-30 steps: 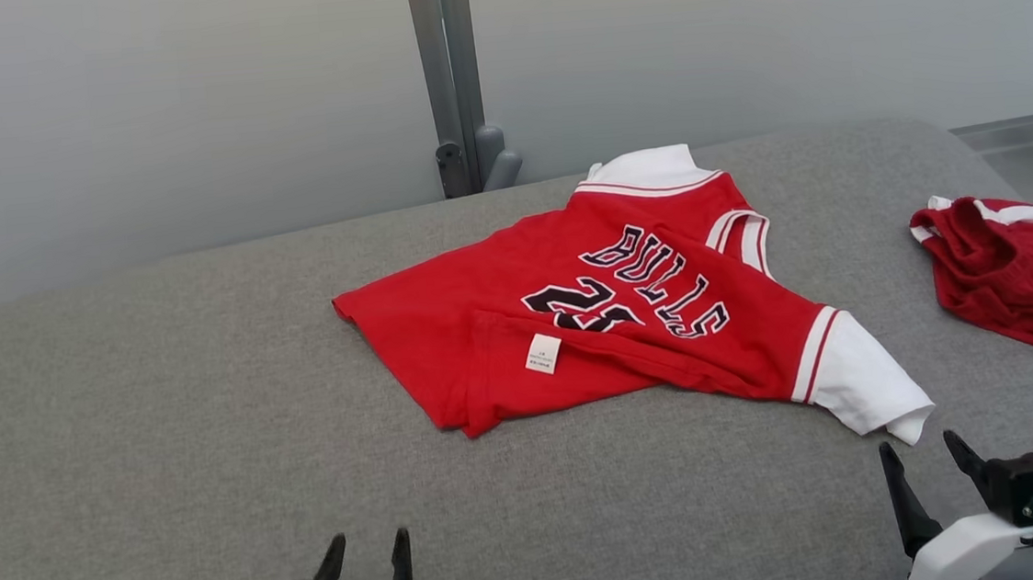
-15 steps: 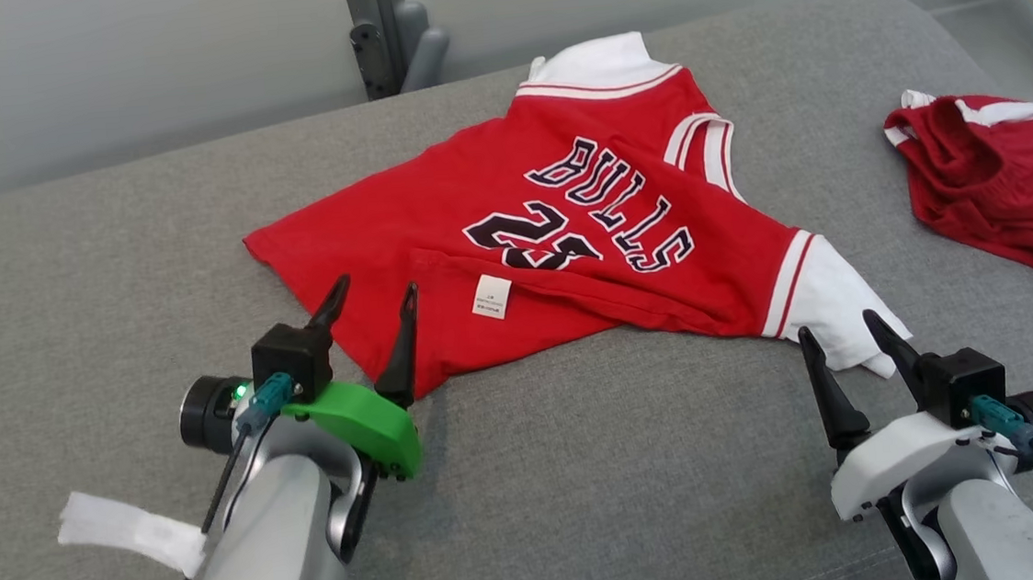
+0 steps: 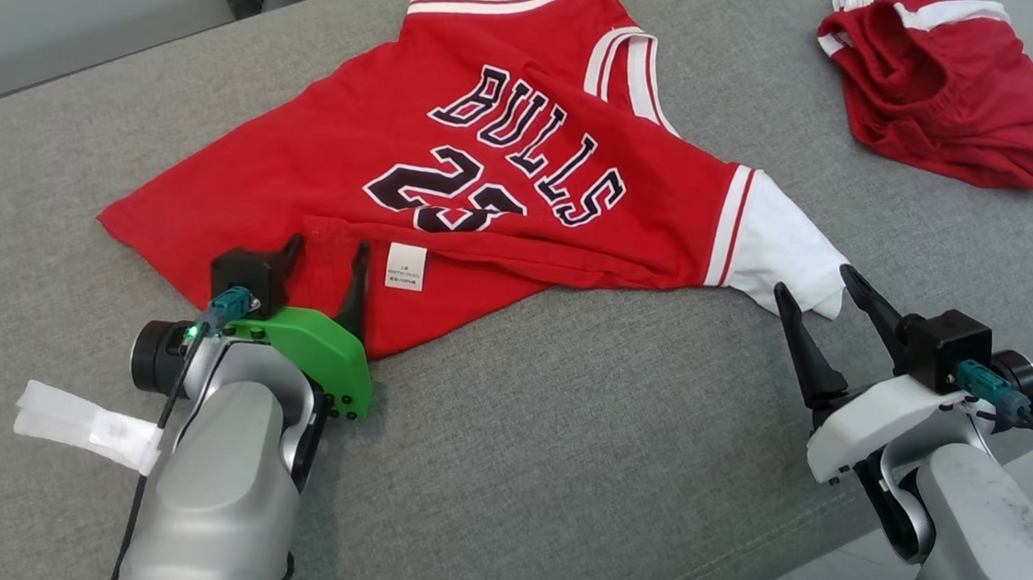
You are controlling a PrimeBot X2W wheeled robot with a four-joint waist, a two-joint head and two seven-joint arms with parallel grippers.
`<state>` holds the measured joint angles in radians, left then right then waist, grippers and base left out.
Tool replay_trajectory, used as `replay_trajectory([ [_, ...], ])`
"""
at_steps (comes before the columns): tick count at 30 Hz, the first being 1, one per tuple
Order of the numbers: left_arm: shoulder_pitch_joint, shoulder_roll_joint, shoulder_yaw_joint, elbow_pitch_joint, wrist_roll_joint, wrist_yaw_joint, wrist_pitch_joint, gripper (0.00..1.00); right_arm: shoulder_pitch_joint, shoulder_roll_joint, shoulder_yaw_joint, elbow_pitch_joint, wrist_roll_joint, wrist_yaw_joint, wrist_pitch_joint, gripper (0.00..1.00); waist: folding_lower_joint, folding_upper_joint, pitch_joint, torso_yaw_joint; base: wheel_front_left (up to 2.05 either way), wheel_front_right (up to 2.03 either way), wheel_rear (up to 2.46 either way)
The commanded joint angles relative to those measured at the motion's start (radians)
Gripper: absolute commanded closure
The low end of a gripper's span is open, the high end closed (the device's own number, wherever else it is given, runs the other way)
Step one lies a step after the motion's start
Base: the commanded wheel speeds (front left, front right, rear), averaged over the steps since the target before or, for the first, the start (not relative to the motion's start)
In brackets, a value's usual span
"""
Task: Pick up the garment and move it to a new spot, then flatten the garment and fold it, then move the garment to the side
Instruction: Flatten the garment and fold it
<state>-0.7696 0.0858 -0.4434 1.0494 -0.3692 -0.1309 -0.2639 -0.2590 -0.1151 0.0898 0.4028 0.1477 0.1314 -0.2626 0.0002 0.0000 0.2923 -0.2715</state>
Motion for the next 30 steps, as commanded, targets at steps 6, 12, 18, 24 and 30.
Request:
replay_trajectory([
  [6,-0.035,0.027,-0.017,0.014,-0.036,0.001,0.000,0.00,-0.022,0.003,-0.011,-0.003,-0.008,-0.002,-0.003,0.00,-0.0002,0.0000,0.043,-0.018,0.00,0.00,0.00],
  [12,-0.020,0.028,-0.044,-0.008,-0.056,0.001,0.000,0.00,-0.032,0.005,-0.011,0.004,-0.008,-0.002,-0.003,0.00,-0.0002,0.0000,0.042,-0.011,0.00,0.00,0.00],
  [18,-0.005,0.040,-0.062,-0.052,-0.076,0.001,0.000,0.00,-0.033,0.009,-0.010,0.010,-0.006,-0.001,-0.003,0.00,-0.0002,0.0000,0.040,-0.009,0.00,0.00,0.00],
  [24,0.012,0.047,-0.061,-0.069,-0.075,0.001,0.000,1.00,-0.026,0.013,-0.012,0.017,-0.002,-0.001,-0.003,0.00,-0.0002,0.0000,0.038,-0.013,0.00,0.00,0.00],
  [30,0.026,0.052,-0.040,-0.118,-0.064,0.001,0.000,1.00,-0.030,0.018,-0.024,0.022,0.003,-0.001,-0.003,0.00,-0.0002,0.0000,0.020,-0.008,0.00,0.00,0.00],
])
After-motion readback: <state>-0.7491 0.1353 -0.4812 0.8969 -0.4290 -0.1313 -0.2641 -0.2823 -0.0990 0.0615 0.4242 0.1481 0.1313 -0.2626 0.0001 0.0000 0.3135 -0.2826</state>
